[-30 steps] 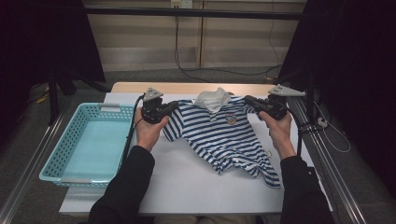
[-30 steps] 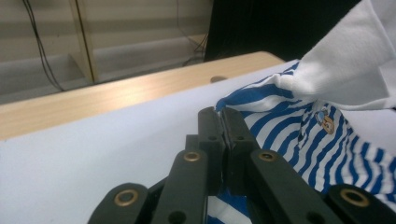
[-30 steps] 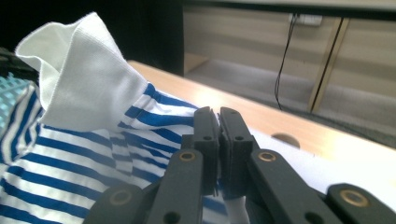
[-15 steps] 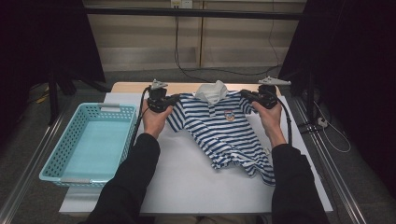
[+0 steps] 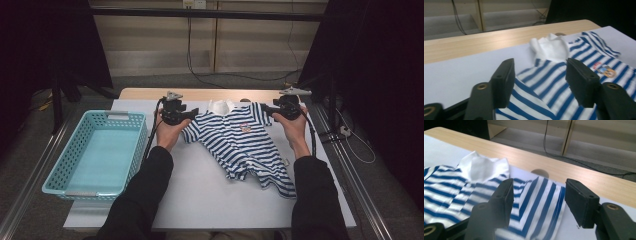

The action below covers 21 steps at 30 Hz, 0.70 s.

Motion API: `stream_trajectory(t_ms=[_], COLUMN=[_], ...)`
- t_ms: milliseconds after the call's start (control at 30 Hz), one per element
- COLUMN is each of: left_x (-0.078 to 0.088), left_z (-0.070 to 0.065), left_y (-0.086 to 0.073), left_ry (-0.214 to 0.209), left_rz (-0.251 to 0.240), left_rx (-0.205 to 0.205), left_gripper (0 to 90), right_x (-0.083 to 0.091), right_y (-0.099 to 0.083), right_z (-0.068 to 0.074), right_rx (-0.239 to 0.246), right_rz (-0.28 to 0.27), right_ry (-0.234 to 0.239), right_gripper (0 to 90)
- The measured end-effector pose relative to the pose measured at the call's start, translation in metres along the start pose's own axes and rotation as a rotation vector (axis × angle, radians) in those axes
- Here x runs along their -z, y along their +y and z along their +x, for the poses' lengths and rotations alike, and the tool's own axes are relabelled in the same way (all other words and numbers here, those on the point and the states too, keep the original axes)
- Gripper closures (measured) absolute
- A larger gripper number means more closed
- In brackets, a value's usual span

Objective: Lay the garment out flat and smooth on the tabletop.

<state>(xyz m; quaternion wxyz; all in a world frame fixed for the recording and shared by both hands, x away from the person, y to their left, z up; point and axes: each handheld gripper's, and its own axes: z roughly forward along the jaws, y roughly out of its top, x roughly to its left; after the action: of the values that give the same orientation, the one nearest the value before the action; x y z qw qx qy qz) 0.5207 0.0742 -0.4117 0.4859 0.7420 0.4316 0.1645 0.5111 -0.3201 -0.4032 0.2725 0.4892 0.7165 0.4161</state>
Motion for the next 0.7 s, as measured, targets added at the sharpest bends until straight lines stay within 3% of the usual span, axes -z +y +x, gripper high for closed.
stream_trajectory(t_ms=[133,200,233,300,367,433,467,500,533,700], left_x=[0.013,0.019,0.023,0.031,0.039,0.047,0.052,0.054,0.057,0.064], left_z=[-0.014,-0.019,-0.026,-0.035,-0.044,-0.055,-0.058,-0.065,-0.068,-0.086], left_y=[-0.011,-0.016,-0.019,-0.024,-0.027,-0.03,-0.031,-0.034,-0.037,-0.046], left_ry=[-0.04,-0.054,-0.07,-0.096,-0.111,-0.133,-0.14,-0.155,-0.164,-0.193], left_rz=[0.01,0.024,0.009,0.003,-0.003,-0.018,-0.003,-0.024,-0.014,-0.011], left_rx=[-0.027,-0.065,-0.053,-0.082,-0.114,-0.114,-0.157,-0.146,-0.162,-0.203], left_gripper=[34.1,32.1,30.7,28.0,26.1,22.4,21.5,20.7,20.0,20.6], right_x=[0.018,0.03,0.034,0.046,0.056,0.065,0.07,0.075,0.079,0.1], right_y=[-0.01,-0.017,-0.019,-0.026,-0.033,-0.037,-0.039,-0.041,-0.043,-0.058], right_z=[0.007,0.012,0.015,0.024,0.03,0.036,0.038,0.041,0.043,0.057], right_rx=[0.022,0.024,0.03,0.053,0.047,0.045,0.044,0.029,0.027,0.07], right_rz=[-0.005,-0.017,-0.02,-0.017,-0.029,-0.032,-0.038,-0.047,-0.049,-0.05], right_ry=[0.043,0.058,0.064,0.077,0.098,0.108,0.115,0.126,0.133,0.15], right_gripper=[39.9,39.9,40.0,39.8,39.9,39.2,38.7,38.7,38.3,38.3])
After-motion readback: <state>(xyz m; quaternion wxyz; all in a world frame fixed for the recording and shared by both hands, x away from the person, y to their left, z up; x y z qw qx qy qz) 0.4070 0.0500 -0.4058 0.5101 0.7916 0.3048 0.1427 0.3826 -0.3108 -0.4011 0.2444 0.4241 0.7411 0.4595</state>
